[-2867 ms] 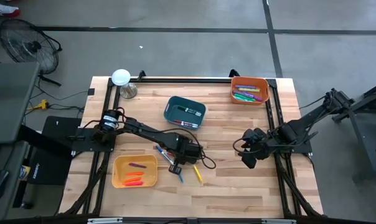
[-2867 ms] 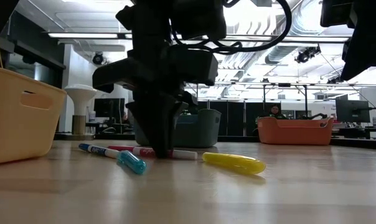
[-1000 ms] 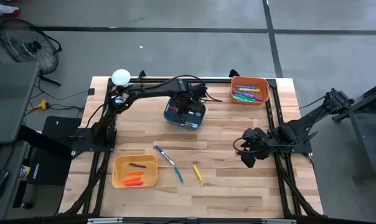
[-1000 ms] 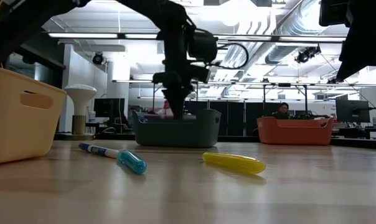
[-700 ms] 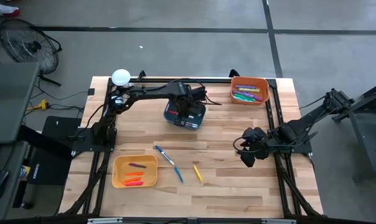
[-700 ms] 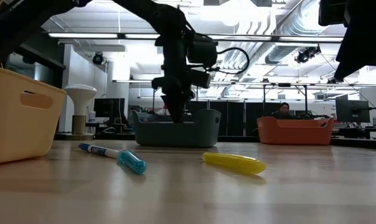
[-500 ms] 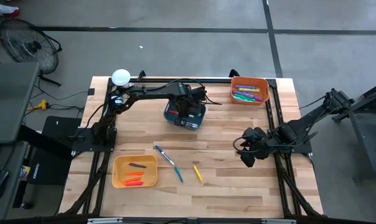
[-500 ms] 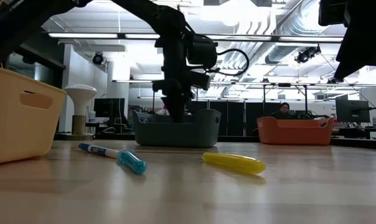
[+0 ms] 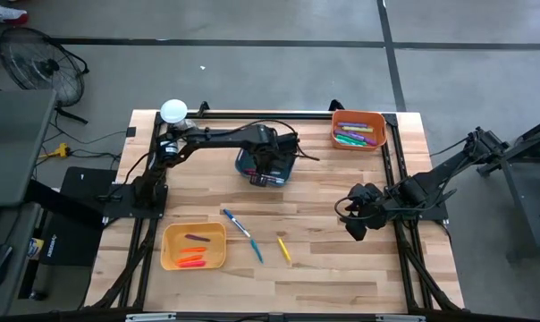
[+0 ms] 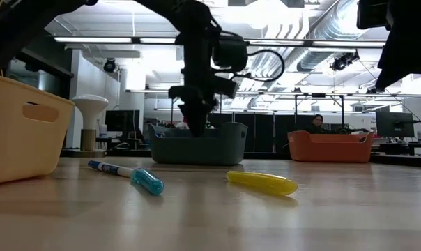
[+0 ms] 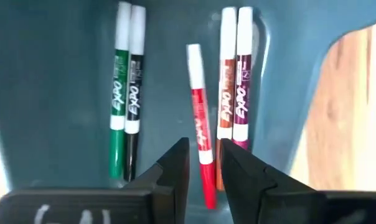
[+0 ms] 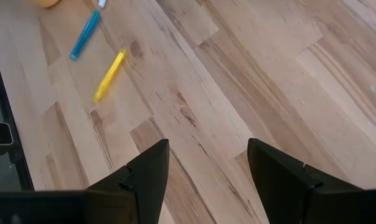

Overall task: Pick & Place Markers
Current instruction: Put the yellow pen into the yellow bin

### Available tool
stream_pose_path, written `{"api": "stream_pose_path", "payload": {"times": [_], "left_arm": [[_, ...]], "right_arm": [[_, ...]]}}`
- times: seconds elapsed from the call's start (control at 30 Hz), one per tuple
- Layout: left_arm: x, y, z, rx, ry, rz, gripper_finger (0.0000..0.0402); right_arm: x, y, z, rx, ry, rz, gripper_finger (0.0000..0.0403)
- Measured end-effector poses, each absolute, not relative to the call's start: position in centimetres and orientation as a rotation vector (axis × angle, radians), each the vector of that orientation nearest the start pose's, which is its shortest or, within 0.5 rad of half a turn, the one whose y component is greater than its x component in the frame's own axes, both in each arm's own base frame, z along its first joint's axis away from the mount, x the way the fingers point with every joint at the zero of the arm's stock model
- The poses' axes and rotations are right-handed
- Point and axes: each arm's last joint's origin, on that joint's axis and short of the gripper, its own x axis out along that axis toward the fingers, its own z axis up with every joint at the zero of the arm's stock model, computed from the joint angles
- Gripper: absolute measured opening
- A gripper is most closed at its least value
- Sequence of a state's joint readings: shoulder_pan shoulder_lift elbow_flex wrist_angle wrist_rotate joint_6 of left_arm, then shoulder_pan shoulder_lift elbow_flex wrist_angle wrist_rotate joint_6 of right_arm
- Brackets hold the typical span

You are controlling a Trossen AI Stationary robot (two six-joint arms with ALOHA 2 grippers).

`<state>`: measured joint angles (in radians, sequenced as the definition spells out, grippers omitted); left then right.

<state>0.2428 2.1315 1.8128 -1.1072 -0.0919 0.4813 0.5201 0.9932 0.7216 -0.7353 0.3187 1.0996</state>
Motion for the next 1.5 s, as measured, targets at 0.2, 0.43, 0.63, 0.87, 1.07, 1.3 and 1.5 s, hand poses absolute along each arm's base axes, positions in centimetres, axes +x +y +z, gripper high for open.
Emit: {"api": "stream_pose_path", "payload": {"times": [0.2, 0.43, 0.63, 0.87, 1.07, 1.3, 1.5], "left_arm": [[41.3, 10.1, 23.3, 0.225, 1.467, -0.015, 0.0085], [40.2, 9.6, 27.6, 0.101, 1.378, 0.007, 0.0085], [38.8, 8.4, 31.0, 0.03, 1.276, 0.019, 0.0085], [38.0, 5.4, 34.1, 0.028, 1.149, 0.003, 0.0085], [36.0, 3.1, 34.1, 0.02, 1.102, -0.015, 0.0085], [31.3, 1.2, 32.9, -0.109, 0.944, 0.055, 0.0085], [28.1, -1.1, 32.0, -0.197, 0.779, 0.098, 0.0085]], "right_arm": [[16.0, 8.1, 23.6, 0.605, 0.888, -0.329, 0.0206], [16.0, 8.1, 23.6, 0.602, 0.887, -0.328, 0.0206], [16.0, 8.1, 23.6, 0.586, 0.888, -0.319, 0.0206], [16.3, 8.2, 23.9, 0.603, 0.85, -0.306, 0.0206], [17.4, 8.3, 24.7, 0.603, 0.747, -0.223, 0.0206], [19.2, 7.6, 25.8, 0.569, 0.601, -0.163, 0.0206], [22.0, 7.8, 25.7, 0.513, 0.58, -0.08, 0.0206]]}}
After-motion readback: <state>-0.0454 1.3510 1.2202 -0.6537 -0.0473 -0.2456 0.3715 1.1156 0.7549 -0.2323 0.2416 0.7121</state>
